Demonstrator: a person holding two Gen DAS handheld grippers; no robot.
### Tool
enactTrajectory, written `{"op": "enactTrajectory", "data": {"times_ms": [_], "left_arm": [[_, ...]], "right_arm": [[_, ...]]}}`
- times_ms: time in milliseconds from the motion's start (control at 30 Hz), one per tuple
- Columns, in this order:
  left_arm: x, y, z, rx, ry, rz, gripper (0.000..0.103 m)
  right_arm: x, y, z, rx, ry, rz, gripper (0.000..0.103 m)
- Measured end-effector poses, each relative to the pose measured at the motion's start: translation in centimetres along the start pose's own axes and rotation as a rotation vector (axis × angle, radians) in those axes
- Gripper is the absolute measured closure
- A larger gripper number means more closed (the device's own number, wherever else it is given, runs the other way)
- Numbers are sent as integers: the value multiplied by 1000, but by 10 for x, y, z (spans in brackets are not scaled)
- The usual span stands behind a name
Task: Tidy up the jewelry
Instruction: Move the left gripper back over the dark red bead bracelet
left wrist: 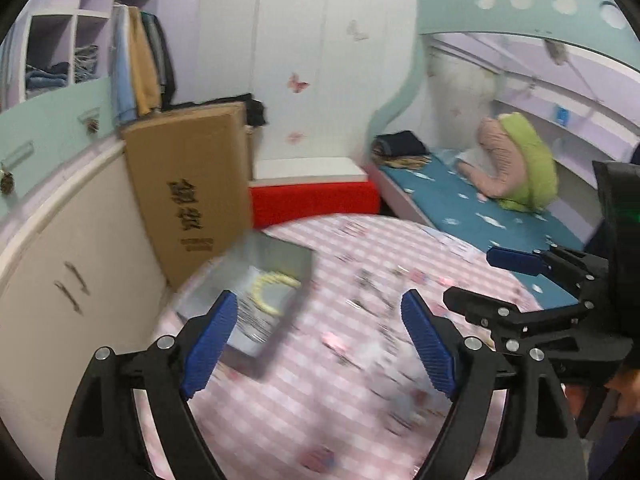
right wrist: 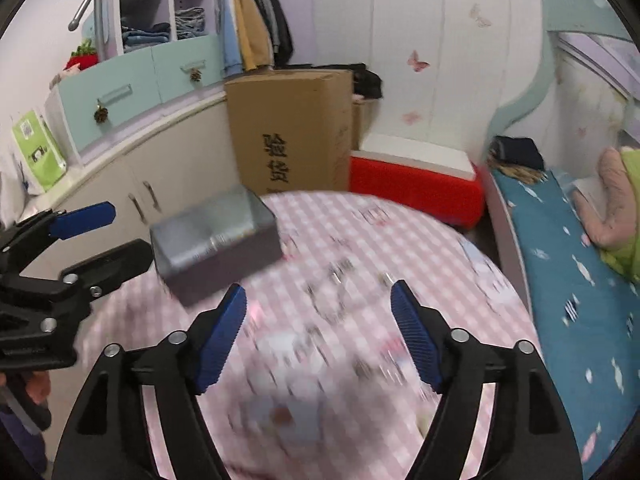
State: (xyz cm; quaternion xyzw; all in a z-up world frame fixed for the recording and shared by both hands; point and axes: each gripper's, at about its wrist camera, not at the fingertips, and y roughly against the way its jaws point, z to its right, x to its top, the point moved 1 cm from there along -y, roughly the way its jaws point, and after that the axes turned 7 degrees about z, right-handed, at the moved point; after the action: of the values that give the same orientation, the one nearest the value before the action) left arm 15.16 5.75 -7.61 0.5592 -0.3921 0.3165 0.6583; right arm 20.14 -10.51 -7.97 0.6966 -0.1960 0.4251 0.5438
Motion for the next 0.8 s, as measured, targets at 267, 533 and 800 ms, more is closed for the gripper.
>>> {"op": "enactTrajectory", "data": {"times_ms": [267,533,800], "left_arm": [[-88,-14,51,-108,-39,-213,20],[-118,-22,51,-110,27,-278,20],[-131,-22,57,-89,5,-295,20]], "right_arm": [[-72,30,46,-84,-98,-61,27],[-112,38,44,-84,-112,-98,27],[-125,38,50,-85,-151,-109,27]]}}
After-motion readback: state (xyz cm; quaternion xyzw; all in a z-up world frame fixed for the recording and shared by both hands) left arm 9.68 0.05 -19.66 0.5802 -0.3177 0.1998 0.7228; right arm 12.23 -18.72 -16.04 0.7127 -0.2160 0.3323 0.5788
